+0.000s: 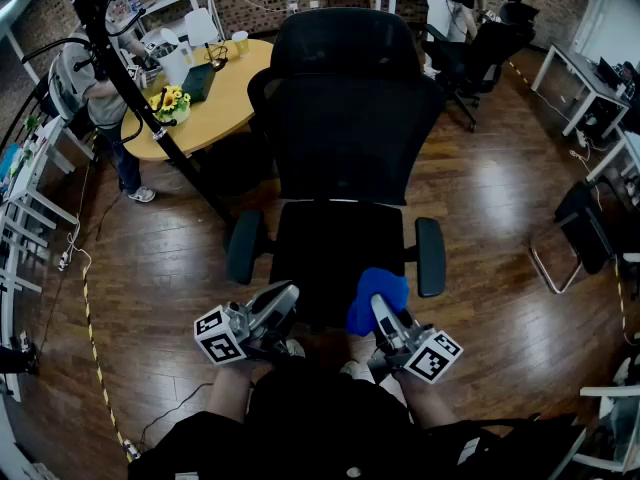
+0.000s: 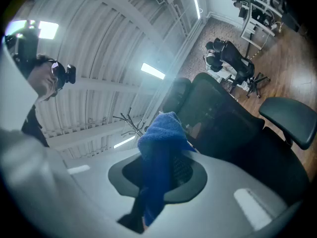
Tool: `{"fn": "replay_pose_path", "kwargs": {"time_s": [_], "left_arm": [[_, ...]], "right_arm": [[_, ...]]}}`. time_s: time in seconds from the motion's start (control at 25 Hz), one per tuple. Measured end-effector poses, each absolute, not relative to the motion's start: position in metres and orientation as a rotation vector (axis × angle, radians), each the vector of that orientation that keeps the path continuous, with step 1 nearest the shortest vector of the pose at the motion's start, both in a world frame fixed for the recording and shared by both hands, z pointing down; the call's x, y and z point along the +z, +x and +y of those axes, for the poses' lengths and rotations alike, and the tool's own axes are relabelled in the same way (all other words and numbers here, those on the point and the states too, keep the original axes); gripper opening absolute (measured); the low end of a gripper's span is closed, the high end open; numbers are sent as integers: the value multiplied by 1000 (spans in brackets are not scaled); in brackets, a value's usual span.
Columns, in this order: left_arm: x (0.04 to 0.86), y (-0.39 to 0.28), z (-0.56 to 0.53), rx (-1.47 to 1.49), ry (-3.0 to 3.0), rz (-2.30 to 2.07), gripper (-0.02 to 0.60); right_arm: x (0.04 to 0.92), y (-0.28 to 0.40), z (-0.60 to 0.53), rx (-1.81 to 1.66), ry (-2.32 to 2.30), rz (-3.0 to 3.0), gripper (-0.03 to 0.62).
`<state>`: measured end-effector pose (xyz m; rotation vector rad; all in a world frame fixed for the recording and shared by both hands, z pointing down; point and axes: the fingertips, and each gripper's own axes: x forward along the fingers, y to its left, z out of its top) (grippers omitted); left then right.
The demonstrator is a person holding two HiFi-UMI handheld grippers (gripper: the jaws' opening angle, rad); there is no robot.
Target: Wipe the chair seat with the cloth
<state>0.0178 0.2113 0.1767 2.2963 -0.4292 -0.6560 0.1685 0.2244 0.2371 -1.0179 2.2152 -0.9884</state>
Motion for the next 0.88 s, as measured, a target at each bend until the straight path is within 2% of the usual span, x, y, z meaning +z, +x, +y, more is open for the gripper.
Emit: {"fn": "replay_pose_path", "kwargs": {"time_s": [0.68, 0.88], "left_arm": [[242, -39, 75, -633, 2161, -226, -7], [273, -45, 60, -593, 2091, -267, -7]], "right_arm": [[268, 105, 105, -951, -1280, 2244, 61], [312, 93, 75, -1023, -1328, 2316, 61]]}}
